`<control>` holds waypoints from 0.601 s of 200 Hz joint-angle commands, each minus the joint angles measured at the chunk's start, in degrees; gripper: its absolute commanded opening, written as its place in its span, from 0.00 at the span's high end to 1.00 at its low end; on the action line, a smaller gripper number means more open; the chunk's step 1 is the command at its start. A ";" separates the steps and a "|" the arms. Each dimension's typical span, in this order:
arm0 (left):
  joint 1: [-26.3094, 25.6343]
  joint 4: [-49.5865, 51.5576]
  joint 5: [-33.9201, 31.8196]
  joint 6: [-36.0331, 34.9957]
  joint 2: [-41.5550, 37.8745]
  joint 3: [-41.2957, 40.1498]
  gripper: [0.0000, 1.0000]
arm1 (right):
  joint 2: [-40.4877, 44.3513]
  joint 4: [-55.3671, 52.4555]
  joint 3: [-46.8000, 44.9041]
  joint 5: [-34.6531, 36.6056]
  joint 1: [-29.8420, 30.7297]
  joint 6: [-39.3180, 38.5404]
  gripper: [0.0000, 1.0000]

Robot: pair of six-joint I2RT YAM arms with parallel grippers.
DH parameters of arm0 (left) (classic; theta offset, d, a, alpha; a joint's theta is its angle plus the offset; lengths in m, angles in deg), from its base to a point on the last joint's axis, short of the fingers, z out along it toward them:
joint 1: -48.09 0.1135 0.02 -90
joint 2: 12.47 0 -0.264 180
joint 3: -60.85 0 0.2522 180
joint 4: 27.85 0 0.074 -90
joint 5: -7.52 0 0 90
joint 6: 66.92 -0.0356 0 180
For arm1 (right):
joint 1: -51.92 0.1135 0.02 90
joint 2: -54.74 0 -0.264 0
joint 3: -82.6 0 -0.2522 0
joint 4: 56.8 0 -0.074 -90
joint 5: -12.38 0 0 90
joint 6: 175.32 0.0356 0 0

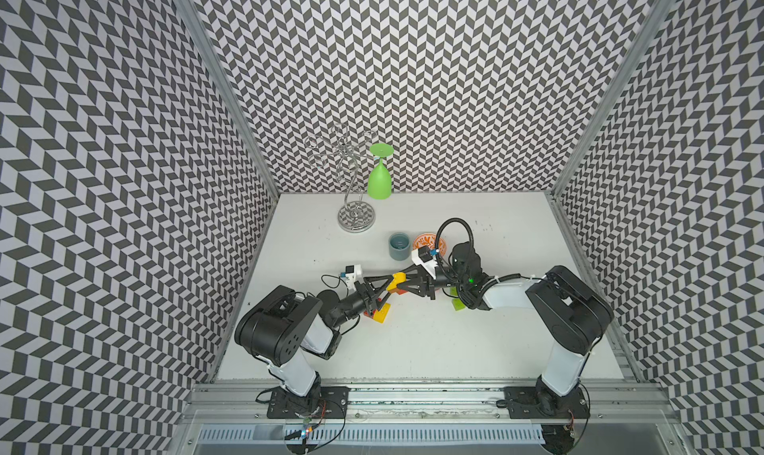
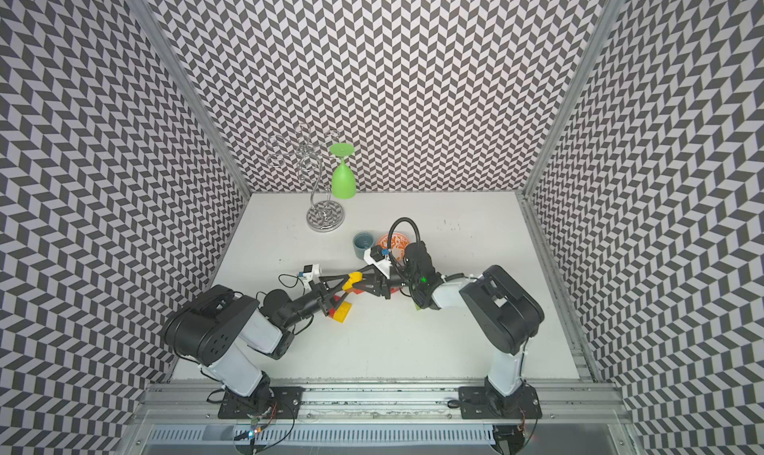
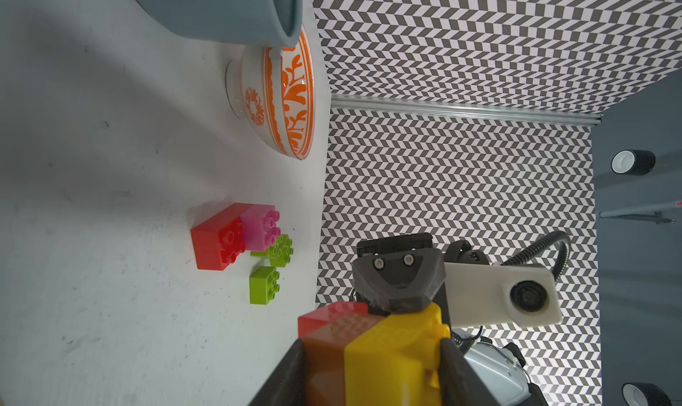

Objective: Assemble the letter s with lego
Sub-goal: Pick up the lego brick from the center of the board.

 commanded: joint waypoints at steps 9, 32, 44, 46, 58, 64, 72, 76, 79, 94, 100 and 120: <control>-1.20 -2.19 6.07 -6.93 -3.92 2.00 0.56 | 1.54 -8.63 4.39 -0.48 -0.09 -2.54 0.50; -1.13 7.93 7.29 -12.05 -7.74 3.54 0.55 | 2.21 -20.42 9.02 -0.56 -0.95 -7.81 0.42; -1.16 13.26 7.69 -14.70 -9.60 4.48 0.54 | 2.91 -28.29 12.06 -0.22 -1.58 -11.06 0.38; -1.17 14.08 7.77 -15.20 -9.87 4.62 0.54 | 3.02 -29.69 12.51 -0.22 -1.75 -11.66 0.37; -1.20 20.28 8.21 -18.34 -11.54 5.92 0.53 | 3.89 -38.20 15.66 1.17 -2.29 -15.58 0.33; -1.17 23.25 8.32 -20.01 -12.15 6.51 0.53 | 4.31 -42.58 17.48 2.14 -2.48 -17.72 0.30; -1.18 26.85 8.36 -21.99 -13.06 7.23 0.53 | 4.74 -48.63 19.54 3.60 -2.78 -20.18 0.27; -1.14 28.55 8.39 -22.97 -13.34 7.65 0.53 | 5.02 -50.40 20.56 4.44 -2.88 -21.33 0.26; -1.18 29.77 8.41 -23.67 -13.57 7.99 0.53 | 5.21 -52.23 21.41 4.97 -2.98 -22.02 0.25; -1.13 35.60 8.36 -27.00 -14.51 9.43 0.53 | 5.63 -60.00 24.82 8.12 -3.26 -25.21 0.20; -1.11 37.38 8.41 -28.10 -14.81 9.88 0.53 | 5.82 -62.68 25.94 9.64 -3.26 -26.14 0.19; -1.14 44.40 7.98 -32.26 -15.73 11.80 0.53 | 6.39 -70.38 29.47 12.28 -3.25 -27.94 0.15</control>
